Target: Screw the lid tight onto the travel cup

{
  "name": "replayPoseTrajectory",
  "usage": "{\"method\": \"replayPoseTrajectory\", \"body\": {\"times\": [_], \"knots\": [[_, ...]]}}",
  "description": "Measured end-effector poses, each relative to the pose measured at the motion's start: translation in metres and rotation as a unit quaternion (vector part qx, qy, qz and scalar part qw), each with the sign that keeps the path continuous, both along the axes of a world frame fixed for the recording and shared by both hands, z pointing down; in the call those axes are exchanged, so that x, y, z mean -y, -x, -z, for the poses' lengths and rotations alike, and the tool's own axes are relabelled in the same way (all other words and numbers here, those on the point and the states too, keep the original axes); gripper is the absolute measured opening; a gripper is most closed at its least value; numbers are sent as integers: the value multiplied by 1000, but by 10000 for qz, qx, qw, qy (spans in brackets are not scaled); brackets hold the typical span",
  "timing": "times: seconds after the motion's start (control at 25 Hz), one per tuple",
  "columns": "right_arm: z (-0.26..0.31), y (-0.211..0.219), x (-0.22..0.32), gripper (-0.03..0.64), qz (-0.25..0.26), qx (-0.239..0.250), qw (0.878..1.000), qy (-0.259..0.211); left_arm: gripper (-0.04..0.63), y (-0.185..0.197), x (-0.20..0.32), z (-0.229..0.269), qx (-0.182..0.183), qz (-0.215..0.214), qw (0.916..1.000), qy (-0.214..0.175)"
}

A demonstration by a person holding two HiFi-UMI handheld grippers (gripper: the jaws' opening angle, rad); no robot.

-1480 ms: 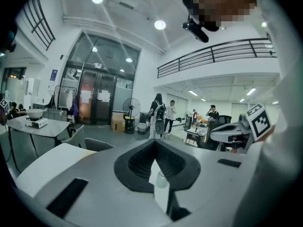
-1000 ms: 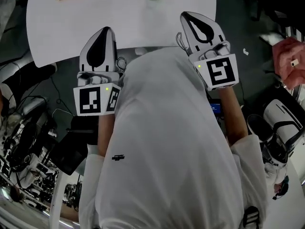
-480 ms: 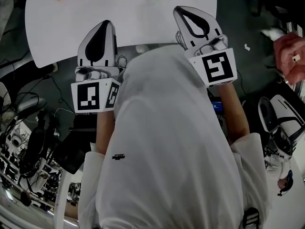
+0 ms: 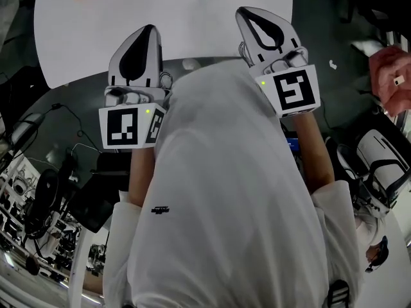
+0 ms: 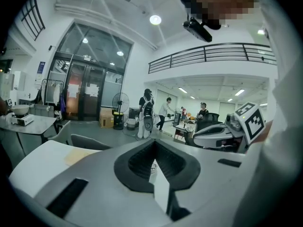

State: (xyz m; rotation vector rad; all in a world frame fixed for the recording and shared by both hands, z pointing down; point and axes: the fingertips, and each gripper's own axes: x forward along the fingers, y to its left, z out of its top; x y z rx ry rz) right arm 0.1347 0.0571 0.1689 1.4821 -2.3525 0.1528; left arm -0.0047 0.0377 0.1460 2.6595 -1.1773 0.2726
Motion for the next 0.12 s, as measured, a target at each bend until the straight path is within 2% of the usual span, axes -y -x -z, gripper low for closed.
{"method": "replayPoseTrajectory", "body": {"times": [0.12], "knots": [[0,-4,-4,2,-41,34,10000,11,2,-5,-4,-1,-8,-8,10000,20]]}}
